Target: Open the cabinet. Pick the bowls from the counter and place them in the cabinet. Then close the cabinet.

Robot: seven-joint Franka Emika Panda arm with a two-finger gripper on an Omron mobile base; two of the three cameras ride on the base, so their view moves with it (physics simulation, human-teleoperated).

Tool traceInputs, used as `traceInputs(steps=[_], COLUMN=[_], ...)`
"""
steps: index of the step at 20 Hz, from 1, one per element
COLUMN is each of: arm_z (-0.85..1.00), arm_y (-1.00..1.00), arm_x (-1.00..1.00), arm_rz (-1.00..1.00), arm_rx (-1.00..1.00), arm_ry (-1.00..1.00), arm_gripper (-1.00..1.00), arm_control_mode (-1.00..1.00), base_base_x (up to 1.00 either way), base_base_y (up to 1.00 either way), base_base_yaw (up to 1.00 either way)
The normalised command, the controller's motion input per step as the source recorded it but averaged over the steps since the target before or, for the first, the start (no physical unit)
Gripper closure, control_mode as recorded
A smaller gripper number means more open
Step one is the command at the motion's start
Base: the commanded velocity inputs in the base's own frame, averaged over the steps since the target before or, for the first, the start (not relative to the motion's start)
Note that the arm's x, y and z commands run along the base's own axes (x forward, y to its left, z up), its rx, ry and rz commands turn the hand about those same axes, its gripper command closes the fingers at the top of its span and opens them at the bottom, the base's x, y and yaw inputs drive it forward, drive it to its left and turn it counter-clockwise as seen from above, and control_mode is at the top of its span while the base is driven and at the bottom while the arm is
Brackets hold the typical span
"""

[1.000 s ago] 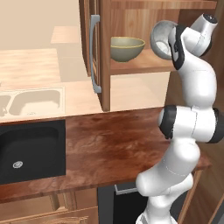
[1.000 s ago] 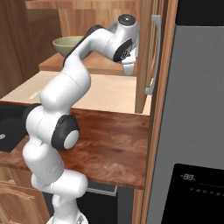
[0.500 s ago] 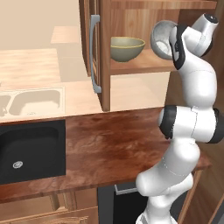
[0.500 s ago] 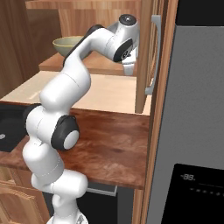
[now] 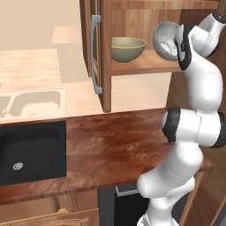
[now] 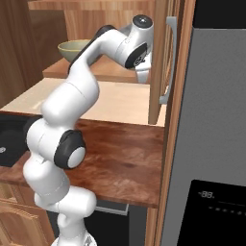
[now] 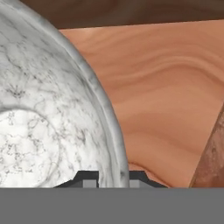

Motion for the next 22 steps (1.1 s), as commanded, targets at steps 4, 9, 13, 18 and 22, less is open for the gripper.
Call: traceInputs(steps=[4,9,13,18,22], arm_z=[-0.01,0.00,0.00,0.09,0.08], arm_y=[0.00,0.16,0.36,0.21,0.11], arm_x=[-0.23,-0.08,0.00,0.00,0.00], arm_rz=[0.03,0.01,0.00,0.00,0.00], arm_rx=[0.00,-0.01,-0.09,-0.08,-0.12], arm_ry=[0.00,0.00,0.00,0.01,0.11], arm_gripper=[1.00,1.00,1.00,1.00,1.00], arm_control_mode=[-1.00,-1.00,-1.00,-1.00,-1.00], base_base_x=[0.00,0.00,0.00,0.00,0.00], base_base_y=[0.00,0.00,0.00,0.00,0.00], base_base_yaw=[0.00,0.00,0.00,0.00,0.00])
